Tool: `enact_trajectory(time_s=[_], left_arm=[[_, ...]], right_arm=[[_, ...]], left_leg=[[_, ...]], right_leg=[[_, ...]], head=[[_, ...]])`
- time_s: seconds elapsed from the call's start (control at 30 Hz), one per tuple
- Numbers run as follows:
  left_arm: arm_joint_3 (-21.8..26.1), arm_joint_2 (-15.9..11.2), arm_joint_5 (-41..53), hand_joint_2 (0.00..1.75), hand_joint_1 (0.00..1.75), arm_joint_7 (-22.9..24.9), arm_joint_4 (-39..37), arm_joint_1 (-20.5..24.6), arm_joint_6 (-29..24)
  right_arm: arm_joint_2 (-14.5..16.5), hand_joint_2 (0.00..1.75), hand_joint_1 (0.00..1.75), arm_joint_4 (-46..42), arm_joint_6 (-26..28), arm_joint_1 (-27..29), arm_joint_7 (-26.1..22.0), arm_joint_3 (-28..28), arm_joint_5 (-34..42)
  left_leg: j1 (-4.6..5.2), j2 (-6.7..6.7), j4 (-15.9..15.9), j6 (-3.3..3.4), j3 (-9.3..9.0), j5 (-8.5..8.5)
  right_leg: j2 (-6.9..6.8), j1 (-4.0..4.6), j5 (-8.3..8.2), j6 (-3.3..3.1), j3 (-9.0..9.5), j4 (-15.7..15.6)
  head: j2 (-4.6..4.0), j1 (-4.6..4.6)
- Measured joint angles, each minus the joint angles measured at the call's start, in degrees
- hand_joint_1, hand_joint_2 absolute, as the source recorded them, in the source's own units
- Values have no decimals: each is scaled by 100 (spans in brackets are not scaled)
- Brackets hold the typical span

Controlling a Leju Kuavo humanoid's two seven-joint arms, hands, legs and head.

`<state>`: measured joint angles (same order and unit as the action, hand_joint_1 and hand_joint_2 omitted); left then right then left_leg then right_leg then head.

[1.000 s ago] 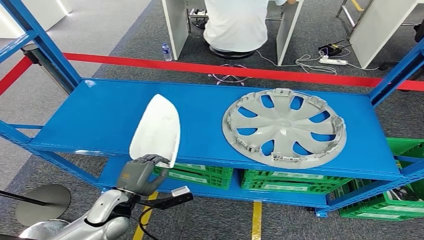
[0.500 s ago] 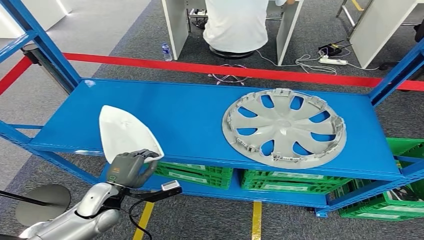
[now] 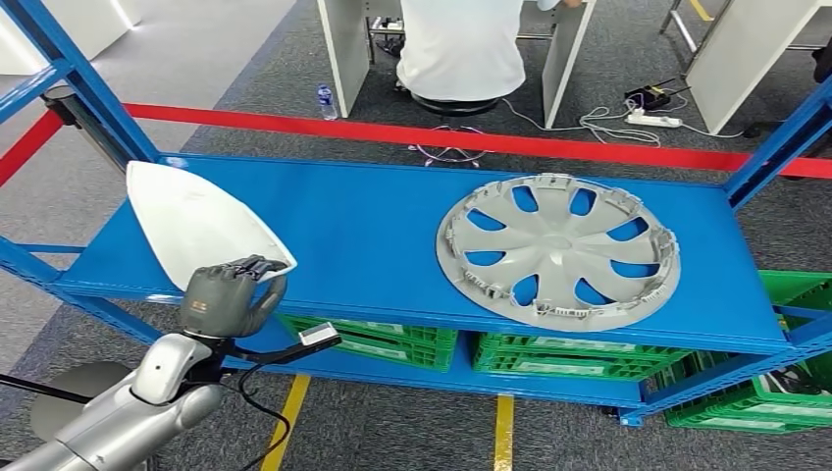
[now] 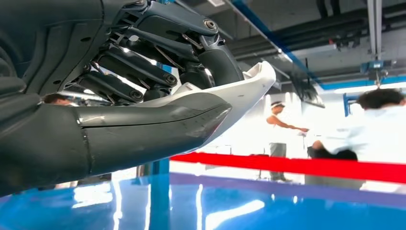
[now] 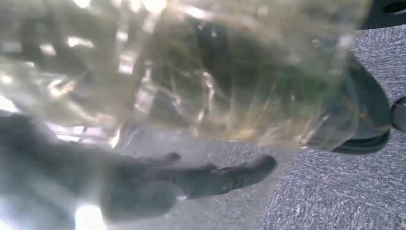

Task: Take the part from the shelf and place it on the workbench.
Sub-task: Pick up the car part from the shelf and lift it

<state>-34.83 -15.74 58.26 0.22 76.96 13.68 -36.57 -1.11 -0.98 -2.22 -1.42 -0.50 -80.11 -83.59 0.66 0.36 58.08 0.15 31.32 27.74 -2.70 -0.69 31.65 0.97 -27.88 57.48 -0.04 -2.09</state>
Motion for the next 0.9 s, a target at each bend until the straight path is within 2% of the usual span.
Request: enact_trajectory(time_s=[0.5,0.9], left_arm=[[352,-46,1134,175,175,-336,991,174,-55],[676,-33,1917,175,175,-457,1398,148,-55]], right_arm=[[-26,0,0,0,-71,-50,0,0,-61],[-27,0,0,0,-110,-71,0,0,-87]], left_leg=[[-1,0,0,0,0,0],[0,0,0,0,0,0]], right_leg=[[0,0,0,0,1,0],[0,0,0,0,2,0]], head=[[0,1],[0,0]])
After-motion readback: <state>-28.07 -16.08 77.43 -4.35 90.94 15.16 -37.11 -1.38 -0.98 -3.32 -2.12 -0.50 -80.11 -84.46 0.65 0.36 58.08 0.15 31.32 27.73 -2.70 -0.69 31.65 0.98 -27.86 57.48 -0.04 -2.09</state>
